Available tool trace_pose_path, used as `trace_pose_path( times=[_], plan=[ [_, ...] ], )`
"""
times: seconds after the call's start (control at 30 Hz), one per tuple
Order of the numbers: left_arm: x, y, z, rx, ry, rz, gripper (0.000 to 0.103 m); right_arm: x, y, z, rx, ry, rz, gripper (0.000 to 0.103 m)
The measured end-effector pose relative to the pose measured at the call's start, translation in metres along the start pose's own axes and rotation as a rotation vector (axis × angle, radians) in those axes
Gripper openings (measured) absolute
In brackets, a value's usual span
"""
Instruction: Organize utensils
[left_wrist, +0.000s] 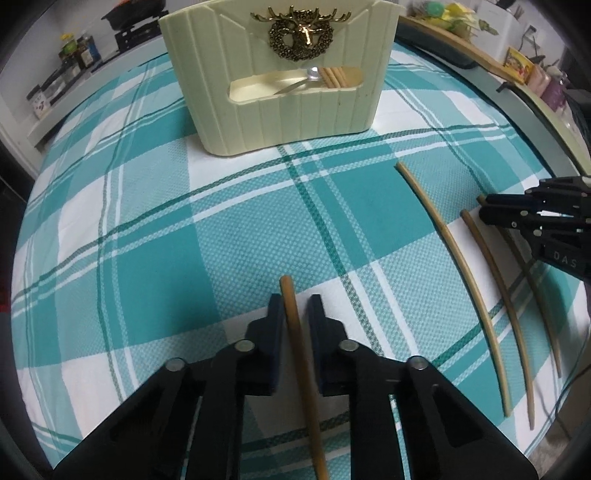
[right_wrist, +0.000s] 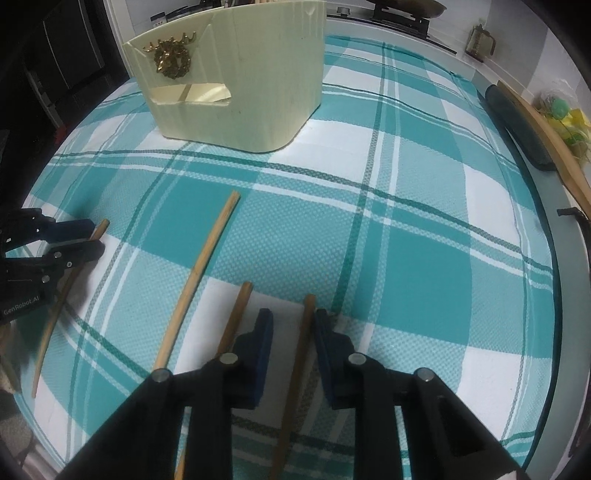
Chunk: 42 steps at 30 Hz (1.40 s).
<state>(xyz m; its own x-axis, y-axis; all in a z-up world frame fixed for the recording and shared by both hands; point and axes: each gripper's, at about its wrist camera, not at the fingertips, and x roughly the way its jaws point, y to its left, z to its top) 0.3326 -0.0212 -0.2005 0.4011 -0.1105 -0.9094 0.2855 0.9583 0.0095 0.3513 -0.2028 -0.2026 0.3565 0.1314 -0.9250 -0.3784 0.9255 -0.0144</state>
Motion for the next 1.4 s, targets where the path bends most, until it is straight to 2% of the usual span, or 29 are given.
trace_pose_path(
  times=[0.03,0.1,0.2,0.3,0.57,0.87,1.17,1.4],
  plan=[
    [-0.001,-0.002,0.000,0.005,-0.009,0.011,0.006,0.000,-0.001,0.001,0.001,-0.002,-0.012,0.010],
    [-0.004,-0.003,-0.002,0.007,-0.032,0.013,0.005,0.000,-0.002,0.002,0.006,-0.013,-0.011,0.007],
    [-0.020,0.002,-0.005,-0.025,-0.079,-0.001,0.005,-0.006,-0.006,-0.002,0.040,-0.049,0.011,0.006],
    [-0.051,0.008,-0.005,-0.057,-0.150,-0.006,0.005,-0.026,-0.009,-0.008,0.069,-0.127,0.034,0.006],
    [-0.139,0.017,-0.017,-0.093,-0.341,-0.039,0.005,-0.117,0.002,-0.021,0.067,-0.365,0.050,0.006],
    [-0.207,0.022,-0.034,-0.136,-0.498,-0.080,0.005,-0.203,0.019,-0.036,0.030,-0.566,0.045,0.006],
    [-0.245,0.016,-0.033,-0.142,-0.615,-0.087,0.005,-0.245,0.036,-0.041,0.009,-0.708,0.011,0.005],
    [-0.267,0.018,-0.026,-0.149,-0.682,-0.070,0.004,-0.267,0.042,-0.035,0.003,-0.756,0.025,0.005]
  ],
)
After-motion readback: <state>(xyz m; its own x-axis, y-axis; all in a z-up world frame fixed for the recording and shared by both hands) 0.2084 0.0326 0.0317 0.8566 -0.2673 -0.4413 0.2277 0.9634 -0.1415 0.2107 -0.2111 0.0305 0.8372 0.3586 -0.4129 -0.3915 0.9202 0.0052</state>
